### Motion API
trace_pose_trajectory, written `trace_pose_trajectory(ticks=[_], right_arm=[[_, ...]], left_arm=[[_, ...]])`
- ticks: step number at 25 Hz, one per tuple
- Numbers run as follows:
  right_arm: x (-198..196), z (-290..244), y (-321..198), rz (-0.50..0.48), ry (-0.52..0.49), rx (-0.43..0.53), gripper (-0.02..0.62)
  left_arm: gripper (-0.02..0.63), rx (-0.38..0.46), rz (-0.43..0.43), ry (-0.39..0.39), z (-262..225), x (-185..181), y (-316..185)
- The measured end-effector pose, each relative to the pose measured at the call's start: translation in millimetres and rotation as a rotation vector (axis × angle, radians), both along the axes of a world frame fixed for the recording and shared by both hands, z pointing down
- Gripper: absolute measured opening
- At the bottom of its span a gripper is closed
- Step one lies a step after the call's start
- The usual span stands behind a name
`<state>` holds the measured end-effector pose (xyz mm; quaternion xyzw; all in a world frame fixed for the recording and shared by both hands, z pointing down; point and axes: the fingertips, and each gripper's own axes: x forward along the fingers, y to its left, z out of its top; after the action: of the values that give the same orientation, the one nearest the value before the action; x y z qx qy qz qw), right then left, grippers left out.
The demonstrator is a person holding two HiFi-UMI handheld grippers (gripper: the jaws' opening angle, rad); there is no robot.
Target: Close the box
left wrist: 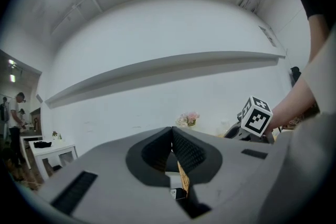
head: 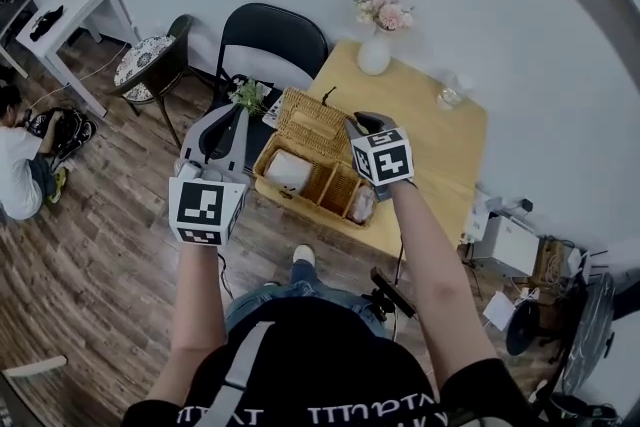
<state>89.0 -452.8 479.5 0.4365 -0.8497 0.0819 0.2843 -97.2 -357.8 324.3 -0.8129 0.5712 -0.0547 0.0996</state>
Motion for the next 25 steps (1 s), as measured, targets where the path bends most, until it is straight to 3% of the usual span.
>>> trace_pose_trajectory(ticks=[8,16,25], right_arm=[[-8.6,-10.0,23.9,0.006,0.041,-0.004,0.074],[-21.5,-14.3,51.3,-0.083,0.092,-0.051,0.071],[-35.1,-9.0,85.2,-0.160,0.071,-0.198,0.077]], left_arm=[[0.012,0.019,0.029,-0.002,-12.3,-2.2,18.0],[0.012,0.043,0.046,0.006,-17.9,-10.1,30.8],[0.012,0.024,0.057,0.021,-12.4,-16.1,45.6]])
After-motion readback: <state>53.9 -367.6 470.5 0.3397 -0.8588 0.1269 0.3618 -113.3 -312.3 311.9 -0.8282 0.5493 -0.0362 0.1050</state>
